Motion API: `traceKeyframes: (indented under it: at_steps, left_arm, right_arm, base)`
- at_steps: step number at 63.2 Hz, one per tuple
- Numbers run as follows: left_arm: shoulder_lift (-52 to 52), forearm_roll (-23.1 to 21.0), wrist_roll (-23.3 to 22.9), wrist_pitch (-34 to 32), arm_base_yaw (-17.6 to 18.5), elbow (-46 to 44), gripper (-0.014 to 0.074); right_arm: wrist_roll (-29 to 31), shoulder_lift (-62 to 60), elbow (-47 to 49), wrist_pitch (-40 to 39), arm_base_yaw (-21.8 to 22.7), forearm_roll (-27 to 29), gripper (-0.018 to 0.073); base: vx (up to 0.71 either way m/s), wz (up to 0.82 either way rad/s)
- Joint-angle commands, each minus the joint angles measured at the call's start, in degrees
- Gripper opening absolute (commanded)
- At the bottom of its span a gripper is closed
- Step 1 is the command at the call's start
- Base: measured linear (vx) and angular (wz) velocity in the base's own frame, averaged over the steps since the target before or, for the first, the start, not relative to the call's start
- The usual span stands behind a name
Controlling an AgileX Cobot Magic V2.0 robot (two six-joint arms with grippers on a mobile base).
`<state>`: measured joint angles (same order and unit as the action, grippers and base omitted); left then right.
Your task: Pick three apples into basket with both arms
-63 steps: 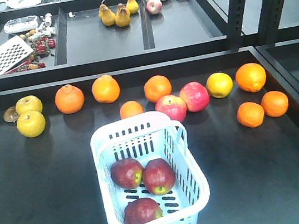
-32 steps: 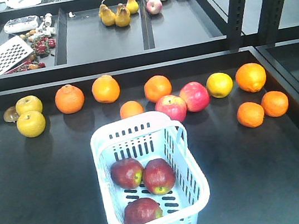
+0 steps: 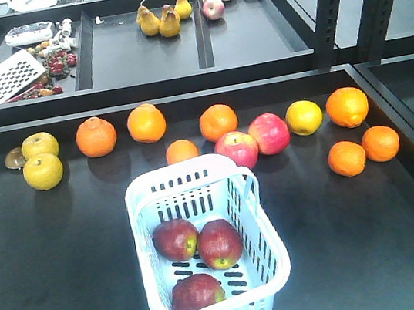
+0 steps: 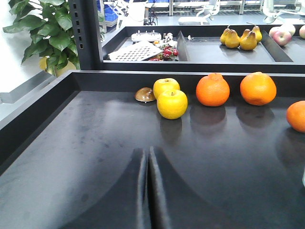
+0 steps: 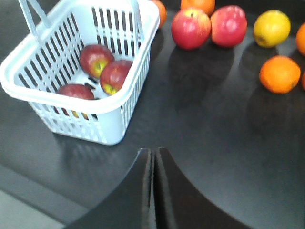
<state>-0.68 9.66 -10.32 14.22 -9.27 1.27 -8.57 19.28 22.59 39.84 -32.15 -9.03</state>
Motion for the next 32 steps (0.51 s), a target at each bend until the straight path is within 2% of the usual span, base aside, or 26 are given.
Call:
traceKeyframes:
  at_steps: [1,8,14,24,32]
  left_arm:
    - [-1.0,0.1,-0.5,-4.4,-0.1,0.5,-0.0006]
    - [-0.9,0.1,-0.5,-4.4,-0.1,0.5,-0.0006]
    - [-0.9,0.1,-0.5,-4.4,-0.1,0.5,-0.0006]
    - [-0.9,0.1,-0.5,-4.4,-0.1,0.5,-0.0006]
    - [-0.9,0.1,-0.5,-4.4,-0.1,0.5,-0.0006]
  right_arm:
    - [0.0,0.4,-0.4,-7.2,0.2,-1.5,-0.0004]
    - [-0.1,0.3,-7.4,-14.7,0.3,-1.3,-0.0004]
    - [-2.6,0.3,-13.4,-23.5,3.5,0.7,-0.0004]
    - [-3.7,-3.4,-19.8,-34.0,14.8,3.9,-0.0004]
    - [-3.6,-10.0,-23.1,-35.4,23.5,4.8,-0.0004]
  base:
    - [0.00,0.00]
    - [0.00,0.00]
    - [0.00,0.00]
    - [0.00,0.00]
    - [0.00,0.00]
